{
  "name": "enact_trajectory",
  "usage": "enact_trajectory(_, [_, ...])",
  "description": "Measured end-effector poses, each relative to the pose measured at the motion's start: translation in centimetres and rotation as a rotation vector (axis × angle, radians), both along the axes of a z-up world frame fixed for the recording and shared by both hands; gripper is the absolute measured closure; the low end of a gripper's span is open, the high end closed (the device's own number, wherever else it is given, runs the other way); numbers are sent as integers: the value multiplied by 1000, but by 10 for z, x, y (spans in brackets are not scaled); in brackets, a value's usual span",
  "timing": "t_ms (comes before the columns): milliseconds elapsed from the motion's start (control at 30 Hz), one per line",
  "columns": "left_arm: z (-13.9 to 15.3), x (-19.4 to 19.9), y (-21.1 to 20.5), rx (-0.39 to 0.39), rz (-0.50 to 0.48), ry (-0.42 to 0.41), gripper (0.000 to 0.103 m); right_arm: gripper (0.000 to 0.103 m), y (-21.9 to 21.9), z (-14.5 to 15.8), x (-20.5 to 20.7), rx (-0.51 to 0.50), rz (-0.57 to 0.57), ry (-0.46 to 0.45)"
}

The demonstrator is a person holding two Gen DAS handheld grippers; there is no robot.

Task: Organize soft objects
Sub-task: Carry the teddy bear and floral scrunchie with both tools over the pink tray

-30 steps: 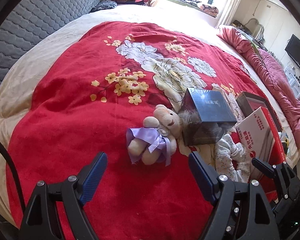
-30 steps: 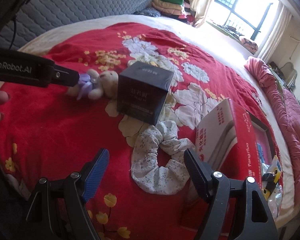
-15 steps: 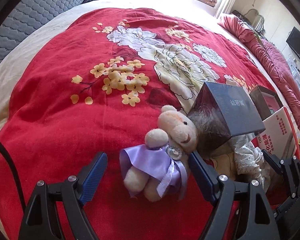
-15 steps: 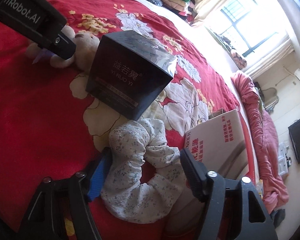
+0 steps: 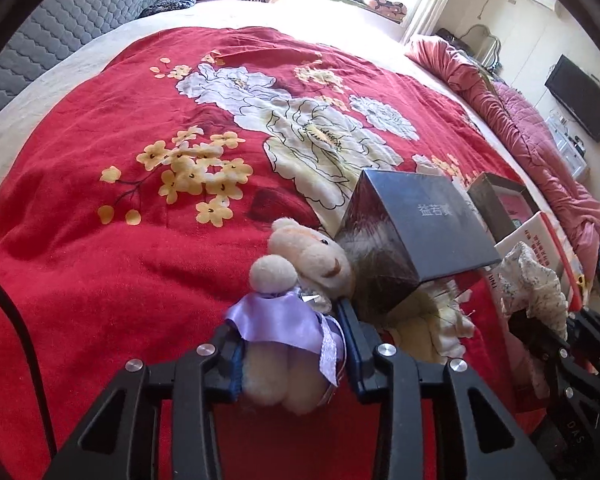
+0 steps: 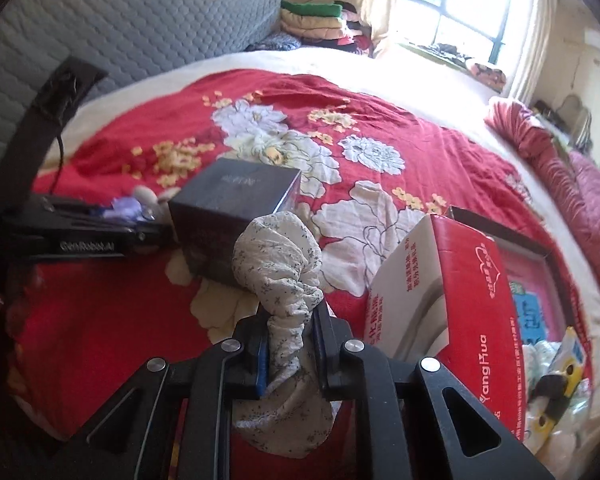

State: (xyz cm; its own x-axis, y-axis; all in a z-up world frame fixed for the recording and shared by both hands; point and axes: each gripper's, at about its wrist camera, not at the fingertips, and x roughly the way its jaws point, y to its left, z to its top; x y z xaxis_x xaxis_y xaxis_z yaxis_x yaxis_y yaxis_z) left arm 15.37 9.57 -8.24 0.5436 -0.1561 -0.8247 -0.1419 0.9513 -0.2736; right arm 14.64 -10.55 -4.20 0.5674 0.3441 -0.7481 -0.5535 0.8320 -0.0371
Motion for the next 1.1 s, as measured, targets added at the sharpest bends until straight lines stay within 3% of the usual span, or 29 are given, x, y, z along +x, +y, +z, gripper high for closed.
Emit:
enact_trajectory(100, [21,-13,-1,17,25,-44,64,85,-12,13,0,107,-8,30])
enact_trajectory(467, [97,-47,-52,62,-13,-157,64,85,-46,65,-41,234,-7,-47])
enact_trajectory(867, [139,-44,-155,95,-166,-202,64,85,-130,112,-55,352,-129,-147])
enact_trajectory(1100, [152,-36,-210,125,-255,-217,64,85,-192,122,-58,386,-241,-187])
